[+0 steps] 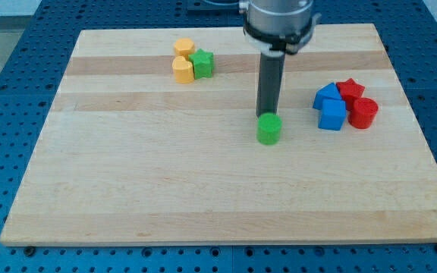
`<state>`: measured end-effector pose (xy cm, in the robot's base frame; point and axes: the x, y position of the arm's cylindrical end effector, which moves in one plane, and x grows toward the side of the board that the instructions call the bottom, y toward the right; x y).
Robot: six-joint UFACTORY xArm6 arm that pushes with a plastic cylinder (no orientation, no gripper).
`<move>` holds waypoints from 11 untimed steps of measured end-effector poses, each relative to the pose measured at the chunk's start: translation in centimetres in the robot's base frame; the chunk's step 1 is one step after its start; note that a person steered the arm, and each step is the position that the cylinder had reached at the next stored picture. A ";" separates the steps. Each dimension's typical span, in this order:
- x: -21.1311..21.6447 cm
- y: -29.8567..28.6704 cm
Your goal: Drag the arm to the top right of the yellow hexagon
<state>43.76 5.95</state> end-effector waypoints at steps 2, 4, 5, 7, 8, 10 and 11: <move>8.3 0.0; -2.5 0.0; -11.8 0.0; -23.0 -1.2; -24.3 -6.5; -24.4 -6.6; -24.5 -9.1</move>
